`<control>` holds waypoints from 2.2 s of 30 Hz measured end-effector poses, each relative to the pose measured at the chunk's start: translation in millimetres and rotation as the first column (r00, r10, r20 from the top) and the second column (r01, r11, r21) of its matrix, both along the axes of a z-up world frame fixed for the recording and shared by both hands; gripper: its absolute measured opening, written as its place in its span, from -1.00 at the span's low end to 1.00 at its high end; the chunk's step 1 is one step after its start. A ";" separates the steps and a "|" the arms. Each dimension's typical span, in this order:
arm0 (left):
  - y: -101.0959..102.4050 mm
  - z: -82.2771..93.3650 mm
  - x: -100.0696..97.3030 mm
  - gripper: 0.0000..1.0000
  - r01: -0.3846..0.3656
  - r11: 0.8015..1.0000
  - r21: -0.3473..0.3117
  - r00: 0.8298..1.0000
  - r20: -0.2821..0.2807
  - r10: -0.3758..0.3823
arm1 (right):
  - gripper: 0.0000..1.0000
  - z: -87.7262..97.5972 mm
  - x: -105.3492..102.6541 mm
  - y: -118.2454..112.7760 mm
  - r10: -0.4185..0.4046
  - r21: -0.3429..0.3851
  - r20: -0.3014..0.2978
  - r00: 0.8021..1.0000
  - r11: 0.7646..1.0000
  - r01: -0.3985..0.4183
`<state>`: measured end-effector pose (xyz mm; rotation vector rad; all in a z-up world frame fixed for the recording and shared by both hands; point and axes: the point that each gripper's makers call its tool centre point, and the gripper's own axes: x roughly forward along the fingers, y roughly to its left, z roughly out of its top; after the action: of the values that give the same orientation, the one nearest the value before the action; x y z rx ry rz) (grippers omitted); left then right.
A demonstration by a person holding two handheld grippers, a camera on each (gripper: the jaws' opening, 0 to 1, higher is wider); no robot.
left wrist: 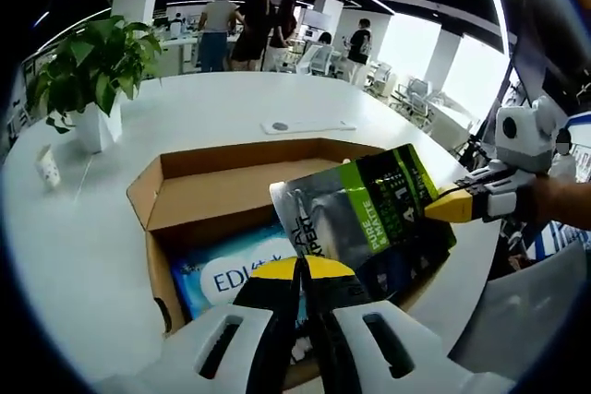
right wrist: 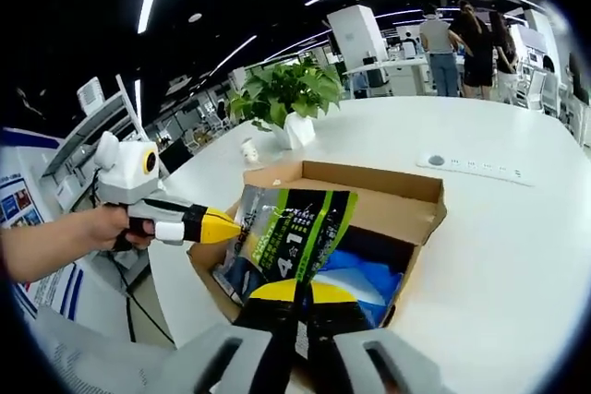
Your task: Operate the shoe box by opening the lid, removing the specified soft item, and placing it in the target area until the item is outside and the box remains undamaged.
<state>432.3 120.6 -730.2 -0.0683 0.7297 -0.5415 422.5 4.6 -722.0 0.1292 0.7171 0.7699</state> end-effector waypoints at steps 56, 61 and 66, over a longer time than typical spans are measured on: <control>-137.7 16.7 10.6 -1.00 0.158 0.986 -0.049 0.987 -0.019 -0.160 | -1.00 8.9 1.7 -141.9 -0.211 0.017 -0.019 0.977 0.977 0.212; -147.2 16.7 13.2 -1.00 0.164 0.985 -0.049 0.986 -0.020 -0.165 | -1.00 8.6 5.1 -150.0 -0.222 0.014 -0.019 0.975 0.975 0.222; -155.5 16.1 17.6 -1.00 0.167 0.985 -0.042 0.986 -0.024 -0.168 | -1.00 6.6 7.9 -158.7 -0.230 0.007 -0.018 0.973 0.973 0.230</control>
<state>449.9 -34.9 -714.0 -0.0516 0.7551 -0.7168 430.4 -154.1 -715.4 0.2239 0.7011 0.5507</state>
